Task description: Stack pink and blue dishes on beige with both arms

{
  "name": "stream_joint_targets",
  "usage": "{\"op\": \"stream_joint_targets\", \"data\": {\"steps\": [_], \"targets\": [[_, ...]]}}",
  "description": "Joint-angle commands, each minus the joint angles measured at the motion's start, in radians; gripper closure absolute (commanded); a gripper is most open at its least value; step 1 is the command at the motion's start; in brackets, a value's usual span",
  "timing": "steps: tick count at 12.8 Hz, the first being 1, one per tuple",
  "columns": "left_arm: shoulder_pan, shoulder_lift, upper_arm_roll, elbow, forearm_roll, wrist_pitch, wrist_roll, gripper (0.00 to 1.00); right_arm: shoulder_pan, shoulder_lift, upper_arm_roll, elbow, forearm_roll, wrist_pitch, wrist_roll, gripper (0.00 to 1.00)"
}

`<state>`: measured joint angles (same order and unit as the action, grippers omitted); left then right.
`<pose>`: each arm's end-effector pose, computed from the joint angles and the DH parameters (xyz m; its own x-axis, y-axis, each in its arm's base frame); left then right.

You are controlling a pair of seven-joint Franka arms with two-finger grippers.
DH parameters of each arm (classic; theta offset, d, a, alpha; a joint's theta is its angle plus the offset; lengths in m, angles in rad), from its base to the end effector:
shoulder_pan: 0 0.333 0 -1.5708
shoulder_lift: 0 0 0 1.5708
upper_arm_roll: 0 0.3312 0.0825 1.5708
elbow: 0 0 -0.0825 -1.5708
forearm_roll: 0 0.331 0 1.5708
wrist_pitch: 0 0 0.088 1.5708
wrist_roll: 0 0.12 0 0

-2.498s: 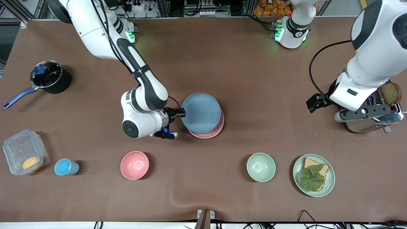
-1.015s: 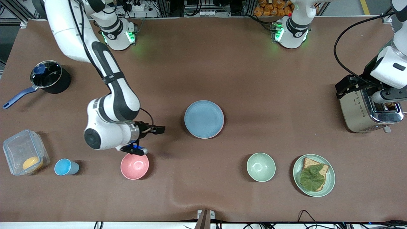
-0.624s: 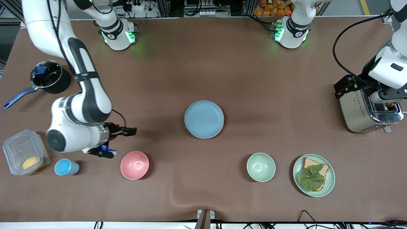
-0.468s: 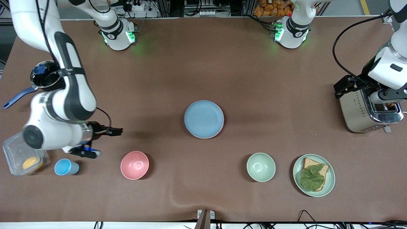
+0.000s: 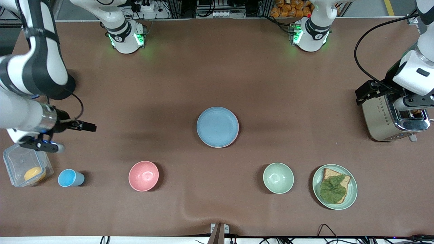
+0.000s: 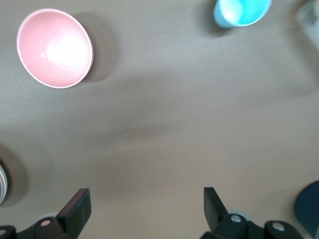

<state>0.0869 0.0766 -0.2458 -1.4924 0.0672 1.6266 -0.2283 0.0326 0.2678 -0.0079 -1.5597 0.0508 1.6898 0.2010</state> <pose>0.5280 -0.0709 0.6266 0.9953 0.0675 0.0692 0.0700 -0.9970 -0.0338 0.5787 0.0203 0.4955 0.9728 -0.1814 -0.1440 -0.1859 -0.9824 -0.0187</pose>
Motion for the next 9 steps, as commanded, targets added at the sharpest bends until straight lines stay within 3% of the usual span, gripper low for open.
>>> {"op": "stream_joint_targets", "data": {"steps": [1, 9], "targets": [[0.004, -0.017, 0.007, -0.005, -0.027, -0.01, 0.023, 0.0, -0.029, -0.137, 0.012, -0.092, -0.028, -0.002, -0.015, 0.0], [0.004, -0.02, 0.007, -0.005, -0.027, -0.01, 0.024, 0.0, -0.059, -0.24, 0.003, -0.056, -0.055, -0.059, -0.069, 0.0]]}}
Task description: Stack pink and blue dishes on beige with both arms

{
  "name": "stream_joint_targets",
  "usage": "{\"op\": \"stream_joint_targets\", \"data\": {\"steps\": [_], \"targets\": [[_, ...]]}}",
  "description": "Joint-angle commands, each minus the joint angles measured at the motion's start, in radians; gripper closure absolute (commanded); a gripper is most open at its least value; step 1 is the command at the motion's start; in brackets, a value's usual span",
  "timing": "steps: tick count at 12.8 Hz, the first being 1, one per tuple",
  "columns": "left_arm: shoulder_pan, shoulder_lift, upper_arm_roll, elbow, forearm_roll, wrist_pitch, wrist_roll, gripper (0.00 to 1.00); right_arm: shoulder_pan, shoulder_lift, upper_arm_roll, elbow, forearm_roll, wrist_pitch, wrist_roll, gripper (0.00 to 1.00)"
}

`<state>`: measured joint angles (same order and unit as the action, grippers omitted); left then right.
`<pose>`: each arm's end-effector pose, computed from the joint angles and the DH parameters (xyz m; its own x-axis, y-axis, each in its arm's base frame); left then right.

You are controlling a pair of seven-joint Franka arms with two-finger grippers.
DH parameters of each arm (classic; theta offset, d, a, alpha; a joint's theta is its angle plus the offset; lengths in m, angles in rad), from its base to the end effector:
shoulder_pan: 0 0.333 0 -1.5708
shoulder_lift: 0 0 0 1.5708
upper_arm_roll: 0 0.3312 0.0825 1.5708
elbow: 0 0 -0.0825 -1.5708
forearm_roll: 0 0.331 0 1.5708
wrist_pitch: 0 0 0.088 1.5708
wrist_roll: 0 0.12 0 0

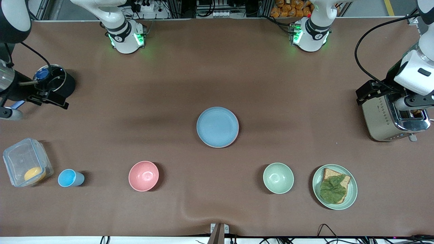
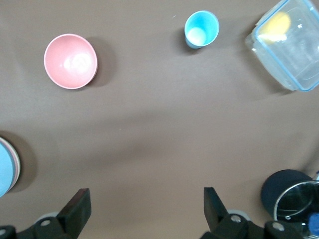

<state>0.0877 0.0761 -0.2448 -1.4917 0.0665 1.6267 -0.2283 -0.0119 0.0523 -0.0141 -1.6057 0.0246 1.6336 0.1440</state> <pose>0.5280 -0.0700 0.6271 0.9951 0.0694 0.0703 0.0718 -0.9969 -0.0330 0.5216 -0.0106 0.5907 0.9849 -0.1707 -0.0276 -0.1712 -0.9850 -0.0200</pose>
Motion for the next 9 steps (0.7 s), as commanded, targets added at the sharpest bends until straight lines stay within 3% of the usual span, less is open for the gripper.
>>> {"op": "stream_joint_targets", "data": {"steps": [1, 9], "targets": [[0.003, -0.019, 0.005, -0.005, -0.027, -0.01, 0.024, 0.0, -0.014, -0.02, 0.01, 0.007, -0.034, -0.001, -0.012, 0.0], [0.003, -0.021, 0.007, -0.008, -0.039, -0.025, 0.04, 0.0, -0.046, -0.009, 0.011, 0.01, -0.032, -0.003, -0.046, 0.0]]}}
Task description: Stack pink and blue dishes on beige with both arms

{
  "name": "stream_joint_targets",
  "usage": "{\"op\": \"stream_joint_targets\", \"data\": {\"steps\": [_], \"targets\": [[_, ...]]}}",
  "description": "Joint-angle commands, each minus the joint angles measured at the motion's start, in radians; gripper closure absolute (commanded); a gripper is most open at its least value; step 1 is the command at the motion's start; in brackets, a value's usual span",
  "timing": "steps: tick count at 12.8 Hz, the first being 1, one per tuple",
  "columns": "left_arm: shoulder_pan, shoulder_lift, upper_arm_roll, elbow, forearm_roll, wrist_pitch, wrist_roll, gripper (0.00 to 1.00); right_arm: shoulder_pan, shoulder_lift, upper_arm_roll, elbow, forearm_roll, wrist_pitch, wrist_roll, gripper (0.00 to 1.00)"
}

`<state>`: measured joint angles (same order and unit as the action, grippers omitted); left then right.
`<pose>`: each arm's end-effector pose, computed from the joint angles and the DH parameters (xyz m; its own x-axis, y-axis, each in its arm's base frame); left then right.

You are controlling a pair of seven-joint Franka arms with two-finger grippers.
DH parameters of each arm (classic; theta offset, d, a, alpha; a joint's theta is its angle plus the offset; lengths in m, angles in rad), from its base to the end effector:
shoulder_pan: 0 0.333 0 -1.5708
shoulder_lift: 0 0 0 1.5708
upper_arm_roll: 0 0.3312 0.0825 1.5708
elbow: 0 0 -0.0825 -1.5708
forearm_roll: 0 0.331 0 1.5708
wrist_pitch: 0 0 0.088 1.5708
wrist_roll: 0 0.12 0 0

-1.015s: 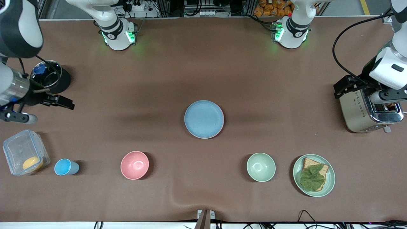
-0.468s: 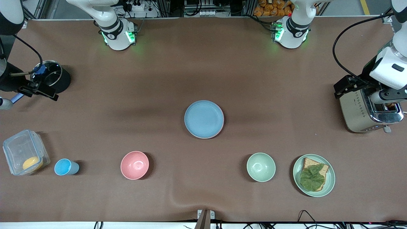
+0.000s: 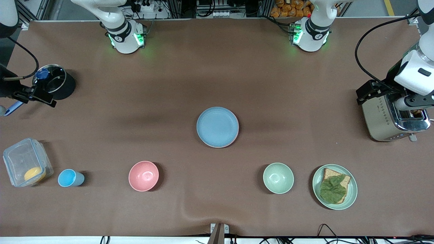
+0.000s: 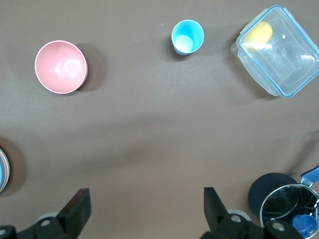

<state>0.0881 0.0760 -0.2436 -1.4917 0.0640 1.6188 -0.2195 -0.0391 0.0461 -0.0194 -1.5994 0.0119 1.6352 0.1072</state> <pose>0.5271 -0.0693 0.6264 0.9961 0.0626 0.0619 0.0647 -0.9974 -0.0330 0.5199 -0.0288 0.5967 0.9861 -0.1657 -0.0114 -0.1658 -0.9861 -0.0098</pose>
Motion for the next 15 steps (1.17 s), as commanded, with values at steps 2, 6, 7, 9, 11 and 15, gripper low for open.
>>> {"op": "stream_joint_targets", "data": {"steps": [2, 6, 7, 9, 11, 15], "targets": [[0.002, -0.019, 0.004, -0.008, -0.039, -0.017, 0.032, 0.0, -0.015, 0.001, 0.016, 0.004, -0.021, -0.005, -0.008, 0.0], [0.002, -0.019, 0.003, -0.008, -0.039, -0.022, 0.038, 0.0, -0.018, 0.001, 0.016, 0.004, -0.02, -0.006, -0.011, 0.0], [0.002, -0.019, 0.003, -0.008, -0.039, -0.022, 0.039, 0.0, -0.016, 0.001, 0.016, 0.004, -0.02, -0.006, -0.011, 0.0], [0.002, -0.019, 0.003, -0.008, -0.039, -0.022, 0.039, 0.0, -0.01, 0.001, 0.016, 0.004, -0.02, -0.006, -0.007, 0.0], [0.002, -0.019, 0.003, -0.008, -0.039, -0.022, 0.039, 0.0, -0.018, 0.003, 0.016, 0.004, -0.02, -0.015, -0.011, 0.0], [0.002, -0.015, 0.001, -0.002, -0.039, -0.022, 0.054, 0.0, -0.009, 0.003, 0.016, 0.004, -0.018, -0.018, 0.003, 0.0]]}}
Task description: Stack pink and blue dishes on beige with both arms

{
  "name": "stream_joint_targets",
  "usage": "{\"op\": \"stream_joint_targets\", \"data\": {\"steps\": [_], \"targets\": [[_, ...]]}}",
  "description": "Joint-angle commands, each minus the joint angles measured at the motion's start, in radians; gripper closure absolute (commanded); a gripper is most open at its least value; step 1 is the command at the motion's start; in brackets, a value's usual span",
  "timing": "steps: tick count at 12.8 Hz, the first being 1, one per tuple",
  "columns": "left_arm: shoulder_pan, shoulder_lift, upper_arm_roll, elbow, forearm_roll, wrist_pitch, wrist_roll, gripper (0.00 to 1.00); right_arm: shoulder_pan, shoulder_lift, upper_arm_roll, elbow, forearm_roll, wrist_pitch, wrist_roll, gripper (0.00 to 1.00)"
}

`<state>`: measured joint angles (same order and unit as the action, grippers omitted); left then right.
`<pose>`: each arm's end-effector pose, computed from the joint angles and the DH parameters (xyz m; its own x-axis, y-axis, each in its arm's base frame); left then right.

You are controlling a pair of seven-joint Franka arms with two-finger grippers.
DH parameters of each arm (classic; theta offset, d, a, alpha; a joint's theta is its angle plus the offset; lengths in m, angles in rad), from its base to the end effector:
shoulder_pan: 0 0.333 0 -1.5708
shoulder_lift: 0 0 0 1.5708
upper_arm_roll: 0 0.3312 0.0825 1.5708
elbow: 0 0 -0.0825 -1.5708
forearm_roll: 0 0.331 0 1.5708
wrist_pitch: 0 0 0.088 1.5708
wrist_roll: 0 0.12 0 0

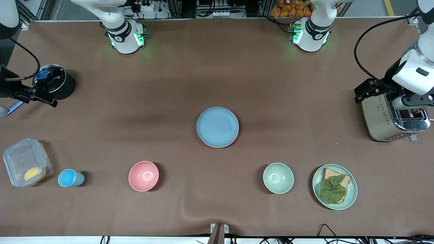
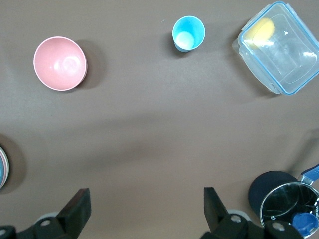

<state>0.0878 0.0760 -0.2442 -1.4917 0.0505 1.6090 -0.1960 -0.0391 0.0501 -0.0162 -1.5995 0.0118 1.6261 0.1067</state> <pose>0.5257 -0.0711 0.6254 0.9980 0.0392 0.0489 0.0404 -0.9989 -0.0231 0.5199 -0.0272 0.5938 0.9865 -0.1619 -0.0245 -0.1622 -0.9867 -0.0084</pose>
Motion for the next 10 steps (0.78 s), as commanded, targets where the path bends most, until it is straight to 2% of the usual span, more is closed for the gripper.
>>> {"op": "stream_joint_targets", "data": {"steps": [1, 10], "targets": [[0.001, -0.015, 0.0, 0.001, -0.026, -0.012, 0.033, 0.0, -0.008, -0.001, 0.013, 0.004, -0.018, -0.009, 0.002, 0.0], [0.004, -0.056, 0.011, -0.01, -0.047, -0.103, 0.096, 0.0, -0.008, -0.001, 0.015, 0.004, -0.02, -0.009, 0.002, 0.0]]}}
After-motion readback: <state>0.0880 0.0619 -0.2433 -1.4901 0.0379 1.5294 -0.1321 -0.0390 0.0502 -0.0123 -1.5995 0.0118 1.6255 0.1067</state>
